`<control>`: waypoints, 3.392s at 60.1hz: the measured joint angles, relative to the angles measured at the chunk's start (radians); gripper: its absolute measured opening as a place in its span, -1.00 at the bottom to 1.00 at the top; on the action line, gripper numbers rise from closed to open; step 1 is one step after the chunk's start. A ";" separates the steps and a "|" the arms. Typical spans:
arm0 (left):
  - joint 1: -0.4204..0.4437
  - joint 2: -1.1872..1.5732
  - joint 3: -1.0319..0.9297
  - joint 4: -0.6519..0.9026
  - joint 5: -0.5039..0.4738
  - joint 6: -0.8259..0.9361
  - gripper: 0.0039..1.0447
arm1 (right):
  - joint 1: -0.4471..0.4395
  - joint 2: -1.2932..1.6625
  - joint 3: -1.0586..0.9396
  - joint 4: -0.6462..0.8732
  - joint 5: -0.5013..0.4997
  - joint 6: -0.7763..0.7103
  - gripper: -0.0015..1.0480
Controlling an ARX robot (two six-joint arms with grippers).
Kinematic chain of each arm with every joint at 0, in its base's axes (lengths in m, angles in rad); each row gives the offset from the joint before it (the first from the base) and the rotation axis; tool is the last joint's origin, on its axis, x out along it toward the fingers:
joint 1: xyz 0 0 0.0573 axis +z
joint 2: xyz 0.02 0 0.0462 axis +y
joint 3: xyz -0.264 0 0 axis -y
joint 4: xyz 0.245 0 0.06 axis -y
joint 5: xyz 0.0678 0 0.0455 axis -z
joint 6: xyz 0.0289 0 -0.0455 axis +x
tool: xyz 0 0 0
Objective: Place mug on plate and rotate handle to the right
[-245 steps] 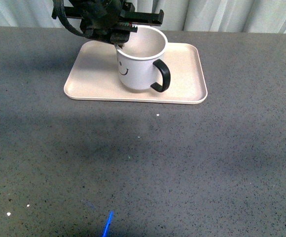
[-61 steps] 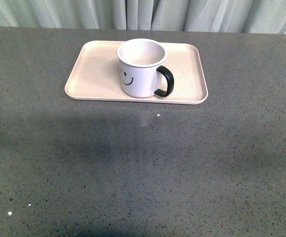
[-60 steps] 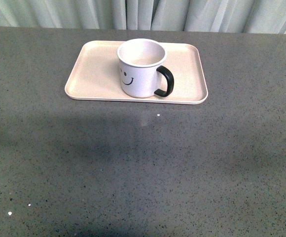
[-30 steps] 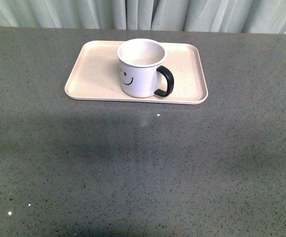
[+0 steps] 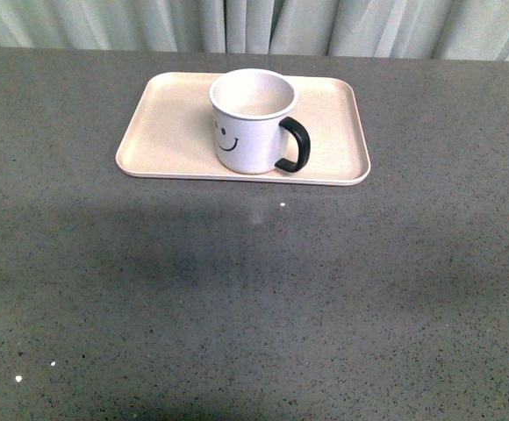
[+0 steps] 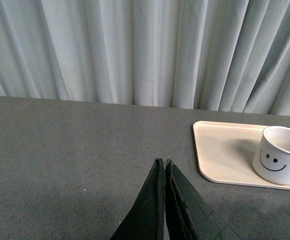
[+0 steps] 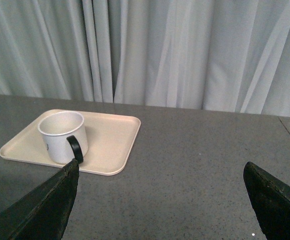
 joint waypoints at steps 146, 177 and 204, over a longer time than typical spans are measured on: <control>0.000 -0.001 0.000 0.000 0.000 0.003 0.83 | 0.229 2.270 1.840 -0.499 -0.118 -0.127 -0.97; 0.000 -0.001 0.000 0.000 0.000 0.003 0.83 | 0.154 2.444 2.203 -0.777 -0.430 -0.554 -0.97; 0.000 -0.001 0.000 0.000 0.000 0.003 0.83 | 0.160 2.538 2.317 -0.885 -0.397 -0.659 -0.97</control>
